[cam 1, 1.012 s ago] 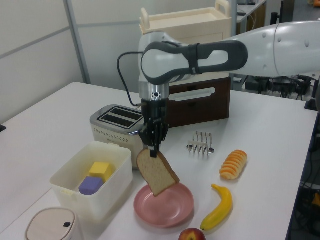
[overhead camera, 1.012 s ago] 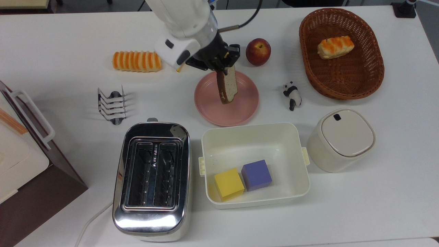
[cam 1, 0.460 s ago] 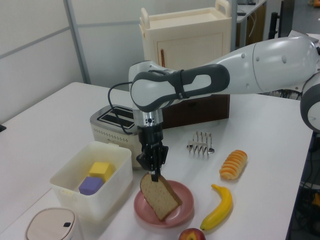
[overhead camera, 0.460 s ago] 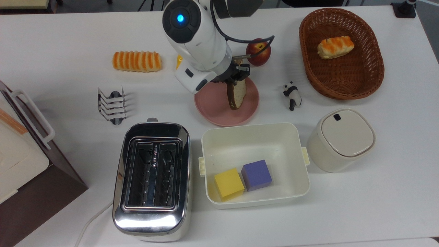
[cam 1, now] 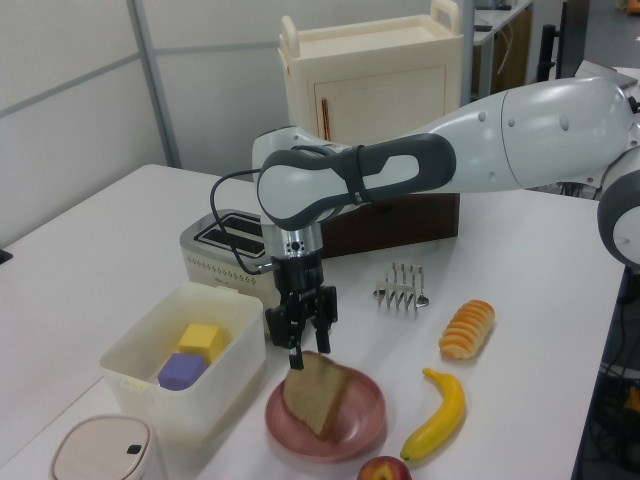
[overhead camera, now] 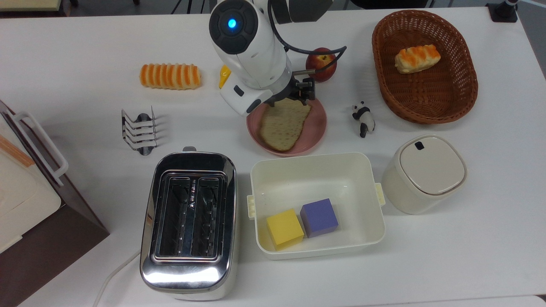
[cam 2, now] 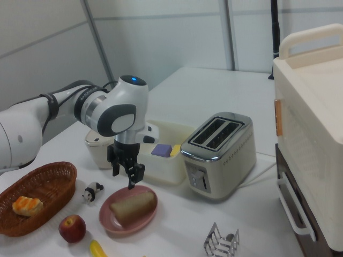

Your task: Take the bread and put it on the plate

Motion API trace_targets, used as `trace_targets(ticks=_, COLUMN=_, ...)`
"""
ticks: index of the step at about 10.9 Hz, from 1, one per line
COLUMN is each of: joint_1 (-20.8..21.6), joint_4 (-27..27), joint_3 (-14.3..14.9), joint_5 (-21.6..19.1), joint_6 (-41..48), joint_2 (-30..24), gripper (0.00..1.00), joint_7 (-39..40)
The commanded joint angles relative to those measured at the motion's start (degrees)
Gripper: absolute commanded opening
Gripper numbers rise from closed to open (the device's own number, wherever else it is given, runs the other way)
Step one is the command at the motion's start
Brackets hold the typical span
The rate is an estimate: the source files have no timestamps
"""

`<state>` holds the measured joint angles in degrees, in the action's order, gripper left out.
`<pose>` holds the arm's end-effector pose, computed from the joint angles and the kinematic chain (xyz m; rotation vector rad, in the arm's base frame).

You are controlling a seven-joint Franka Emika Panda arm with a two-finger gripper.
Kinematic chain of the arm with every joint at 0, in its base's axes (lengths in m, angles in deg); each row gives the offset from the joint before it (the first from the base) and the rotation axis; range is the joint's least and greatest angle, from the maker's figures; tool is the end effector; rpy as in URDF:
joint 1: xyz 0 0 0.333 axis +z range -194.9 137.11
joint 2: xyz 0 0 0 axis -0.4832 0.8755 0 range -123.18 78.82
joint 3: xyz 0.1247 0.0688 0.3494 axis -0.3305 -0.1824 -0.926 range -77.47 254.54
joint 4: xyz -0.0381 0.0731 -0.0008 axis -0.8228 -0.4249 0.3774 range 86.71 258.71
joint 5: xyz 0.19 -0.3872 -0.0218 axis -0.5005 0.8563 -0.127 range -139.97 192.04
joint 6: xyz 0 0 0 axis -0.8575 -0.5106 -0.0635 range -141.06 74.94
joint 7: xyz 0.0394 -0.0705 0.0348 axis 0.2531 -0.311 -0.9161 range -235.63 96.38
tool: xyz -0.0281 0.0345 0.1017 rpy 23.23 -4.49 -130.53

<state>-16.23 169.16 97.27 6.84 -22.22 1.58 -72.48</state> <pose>0.7079 0.0984 0.4531 -2.8678 0.0752 0.3663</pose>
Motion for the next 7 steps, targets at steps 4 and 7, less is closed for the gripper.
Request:
trace_targets(ticks=4, joint_1=1.04, joint_4=-1.28, joint_3=0.50, joint_5=12.85, joint_6=1.06, joint_2=-6.44, gripper=1.00, joint_7=-0.67)
trace_targets(ticks=7, joint_1=-0.10, joint_4=-1.01, joint_3=0.32, joint_5=19.80, joint_6=1.15, joint_2=-11.01, gripper=1.00, joint_7=-0.49)
